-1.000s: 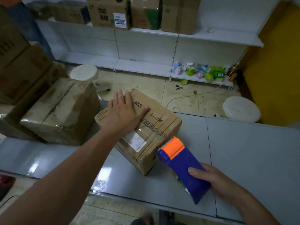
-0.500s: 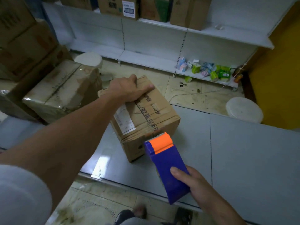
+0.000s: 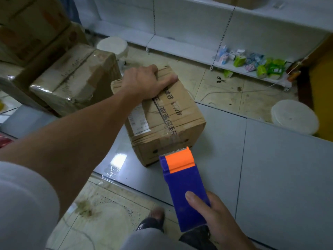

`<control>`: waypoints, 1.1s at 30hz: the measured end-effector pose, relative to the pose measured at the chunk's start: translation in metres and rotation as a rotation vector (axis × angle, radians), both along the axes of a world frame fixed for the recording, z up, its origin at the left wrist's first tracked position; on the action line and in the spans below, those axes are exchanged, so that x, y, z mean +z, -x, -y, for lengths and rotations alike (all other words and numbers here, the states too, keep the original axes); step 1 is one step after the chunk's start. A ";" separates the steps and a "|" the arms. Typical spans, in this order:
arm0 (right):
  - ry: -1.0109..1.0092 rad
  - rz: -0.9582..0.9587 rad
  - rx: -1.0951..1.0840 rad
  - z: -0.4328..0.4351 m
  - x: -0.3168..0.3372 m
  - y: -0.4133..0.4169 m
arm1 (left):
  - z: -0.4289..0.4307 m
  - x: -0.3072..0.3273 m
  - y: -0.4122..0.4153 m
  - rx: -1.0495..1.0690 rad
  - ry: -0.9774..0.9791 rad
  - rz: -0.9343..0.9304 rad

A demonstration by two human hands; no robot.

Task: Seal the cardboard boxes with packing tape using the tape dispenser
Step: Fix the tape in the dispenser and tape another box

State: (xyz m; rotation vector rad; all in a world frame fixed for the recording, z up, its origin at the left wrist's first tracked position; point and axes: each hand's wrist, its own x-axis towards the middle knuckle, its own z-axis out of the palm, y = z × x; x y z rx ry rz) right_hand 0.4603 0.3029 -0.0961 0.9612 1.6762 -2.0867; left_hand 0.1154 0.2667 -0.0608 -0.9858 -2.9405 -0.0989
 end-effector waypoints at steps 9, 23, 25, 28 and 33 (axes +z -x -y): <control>-0.001 0.133 -0.116 0.003 0.002 -0.015 | 0.000 -0.002 0.001 -0.012 -0.023 -0.014; -0.228 0.266 -0.033 -0.018 0.043 0.028 | 0.002 0.002 -0.001 -0.062 0.027 -0.015; -0.245 0.278 -0.007 -0.018 0.043 0.038 | 0.002 0.001 -0.001 -0.063 0.028 -0.016; -0.238 0.294 0.005 -0.015 0.045 0.049 | 0.006 0.000 0.000 -0.047 0.015 -0.018; -0.414 0.353 0.048 -0.025 0.050 0.063 | 0.004 -0.002 -0.003 -0.085 -0.010 -0.014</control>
